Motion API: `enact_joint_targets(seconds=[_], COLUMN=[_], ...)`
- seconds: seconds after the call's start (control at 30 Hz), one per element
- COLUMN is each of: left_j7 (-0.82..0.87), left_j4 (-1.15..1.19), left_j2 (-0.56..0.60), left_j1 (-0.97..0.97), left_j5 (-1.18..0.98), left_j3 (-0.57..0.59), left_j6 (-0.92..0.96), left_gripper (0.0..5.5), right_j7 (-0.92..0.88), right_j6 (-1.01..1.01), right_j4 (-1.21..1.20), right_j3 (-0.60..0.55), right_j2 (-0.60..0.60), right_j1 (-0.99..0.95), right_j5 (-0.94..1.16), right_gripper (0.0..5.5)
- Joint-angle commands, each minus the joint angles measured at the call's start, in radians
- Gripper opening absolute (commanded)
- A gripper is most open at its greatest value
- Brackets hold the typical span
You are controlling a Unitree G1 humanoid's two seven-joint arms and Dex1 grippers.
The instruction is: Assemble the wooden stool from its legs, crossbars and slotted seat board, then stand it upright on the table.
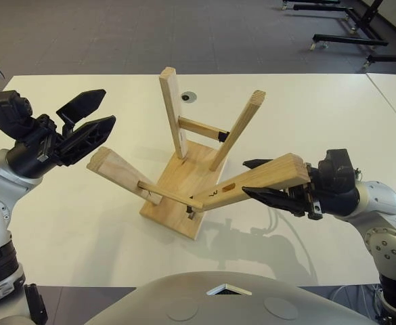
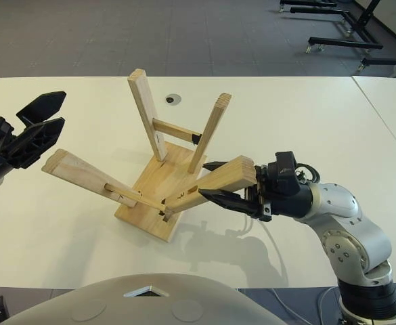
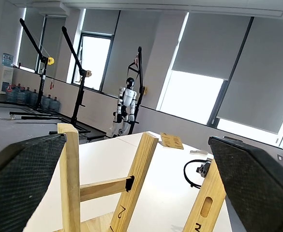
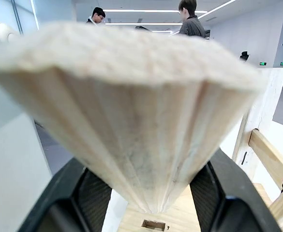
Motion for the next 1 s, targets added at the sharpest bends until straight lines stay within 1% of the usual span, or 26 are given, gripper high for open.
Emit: enact_joint_targets(seconds=[0.03,0.17,0.27,0.43,0.57,0.63,0.7,0.83,1.0], left_j7=[0.035,0.114,0.154,0.205,0.262,0.3,0.322,0.345,0.352], left_j4=[-0.061,-0.191,-0.247,-0.296,-0.341,-0.392,-0.428,-0.474,-0.487], left_j2=[-0.03,-0.087,-0.128,-0.174,-0.231,-0.275,-0.302,-0.323,-0.326], left_j1=[0.053,0.155,0.213,0.238,0.23,0.255,0.292,0.362,0.402], left_j5=[-0.006,-0.037,-0.036,-0.01,0.018,0.041,0.062,0.089,0.111], left_j3=[0.024,0.048,0.039,-0.024,-0.107,-0.165,-0.199,-0.221,-0.245], left_j6=[-0.026,-0.058,-0.088,-0.132,-0.174,-0.2,-0.223,-0.267,-0.309], left_gripper=[5.4,5.4,5.4,5.4,5.4,5.4,5.4,5.4,5.4], right_j7=[-0.014,-0.031,-0.064,-0.089,-0.074,-0.061,-0.042,-0.023,-0.058], right_j6=[0.035,0.078,0.099,0.096,0.086,0.092,0.086,0.088,0.107], right_j4=[-0.044,-0.09,-0.103,-0.052,-0.036,-0.04,-0.04,-0.034,0.006], right_j3=[-0.047,-0.088,-0.055,-0.003,0.007,0.011,0.014,0.001,0.016], right_j2=[-0.046,-0.099,-0.113,-0.093,-0.105,-0.116,-0.12,-0.131,-0.148], right_j1=[0.047,0.05,-0.013,-0.085,-0.065,-0.05,-0.023,-0.001,-0.087], right_j5=[0.025,0.075,0.078,0.036,-0.011,-0.025,-0.041,-0.031,-0.058], right_gripper=[2.05,2.05,2.05,2.05,2.05,2.05,2.05,2.05,2.05])
